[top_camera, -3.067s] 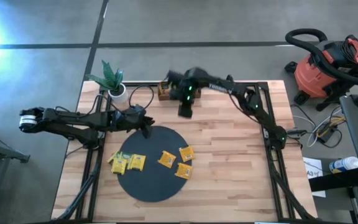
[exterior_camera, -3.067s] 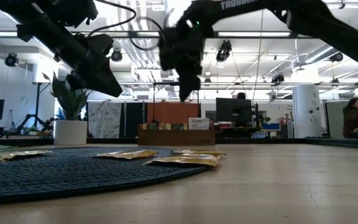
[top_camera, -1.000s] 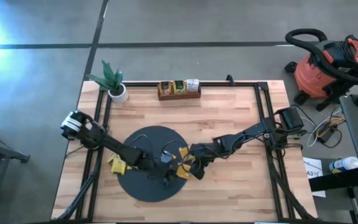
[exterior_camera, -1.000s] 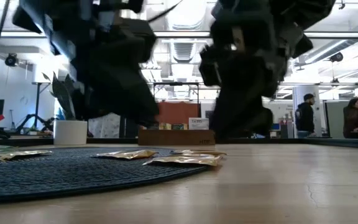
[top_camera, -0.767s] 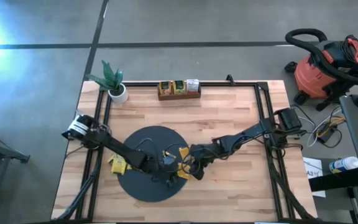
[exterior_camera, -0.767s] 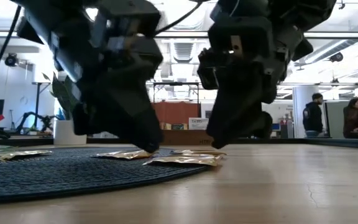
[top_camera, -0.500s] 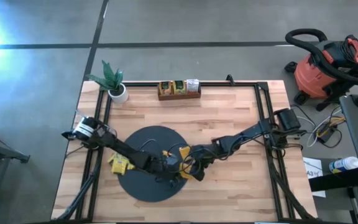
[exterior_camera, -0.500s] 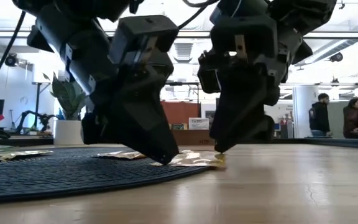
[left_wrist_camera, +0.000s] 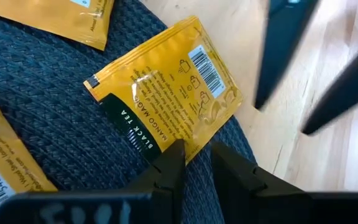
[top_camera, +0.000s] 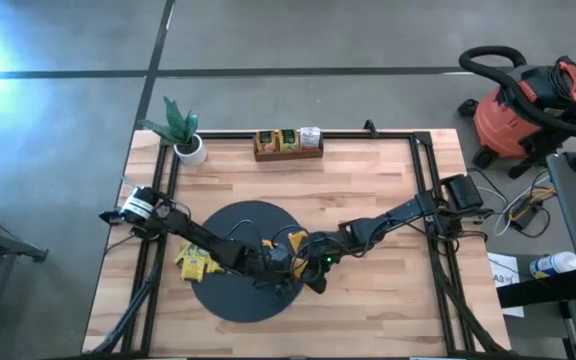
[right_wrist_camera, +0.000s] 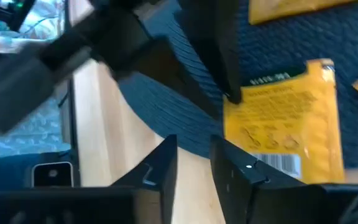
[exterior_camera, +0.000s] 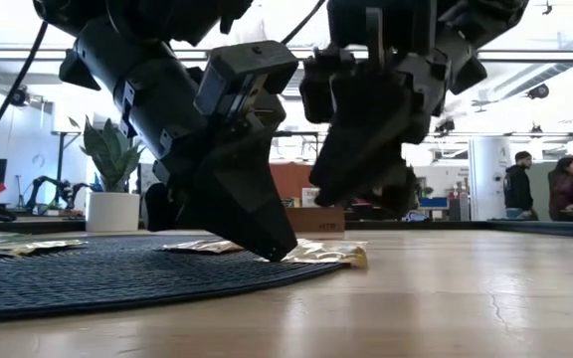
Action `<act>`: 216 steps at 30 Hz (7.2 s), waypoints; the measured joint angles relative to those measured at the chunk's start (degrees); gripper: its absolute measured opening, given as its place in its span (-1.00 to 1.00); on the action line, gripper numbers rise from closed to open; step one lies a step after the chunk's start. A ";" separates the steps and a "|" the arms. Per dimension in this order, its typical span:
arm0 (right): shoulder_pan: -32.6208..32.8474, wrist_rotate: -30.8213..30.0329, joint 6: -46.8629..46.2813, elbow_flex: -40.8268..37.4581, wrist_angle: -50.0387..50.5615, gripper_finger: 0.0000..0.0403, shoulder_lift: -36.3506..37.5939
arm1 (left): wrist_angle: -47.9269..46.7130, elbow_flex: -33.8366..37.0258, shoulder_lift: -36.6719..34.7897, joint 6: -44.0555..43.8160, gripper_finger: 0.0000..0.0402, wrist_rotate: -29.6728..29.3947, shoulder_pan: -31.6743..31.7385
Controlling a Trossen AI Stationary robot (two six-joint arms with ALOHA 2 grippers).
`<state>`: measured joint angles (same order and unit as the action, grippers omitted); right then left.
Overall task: Pick & Place Tea
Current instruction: Put the orange tea bag into the left section of the wooden organizer
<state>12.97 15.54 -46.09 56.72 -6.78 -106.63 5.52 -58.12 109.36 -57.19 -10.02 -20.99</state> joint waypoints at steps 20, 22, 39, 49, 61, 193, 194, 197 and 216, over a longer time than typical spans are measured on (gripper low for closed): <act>0.26 -0.53 0.83 0.81 10.39 -0.70 0.04 | -3.28 -0.68 -0.72 -1.06 -0.60 -1.09 0.00; 0.26 -0.55 0.85 0.81 12.64 -0.66 0.04 | -3.42 -0.68 -0.74 -1.11 -0.60 -1.08 0.00; 0.37 -0.66 1.31 0.86 14.39 -0.58 0.13 | -5.36 -0.77 -0.85 -5.04 -0.60 -1.21 0.00; 0.53 -0.29 1.02 2.46 14.36 -0.65 0.15 | -5.54 -0.75 -0.84 -5.56 -0.60 -1.62 0.04; 0.79 -0.49 0.44 1.73 15.53 -0.60 0.15 | -5.55 -0.73 -0.81 -6.33 -0.60 -1.57 0.13; 10.03 -65.83 23.87 9.32 39.85 -0.96 16.74 | -4.48 4.93 -33.73 -20.25 -0.60 -17.49 11.56; 9.53 -61.36 22.96 9.12 38.57 -0.96 16.61 | -5.68 4.93 -33.70 -20.52 -0.60 -17.51 11.54; 8.53 -47.63 24.65 7.86 31.50 -0.96 16.59 | -8.64 4.95 -33.42 -20.56 -0.60 -17.23 11.54; -7.47 9.54 9.80 0.03 -1.28 -0.96 16.57 | -12.03 5.00 -33.66 12.20 -0.60 -7.41 6.15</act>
<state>5.50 25.08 -36.29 56.75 -8.06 -90.06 -6.50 -53.12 75.70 -45.00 -17.44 -14.84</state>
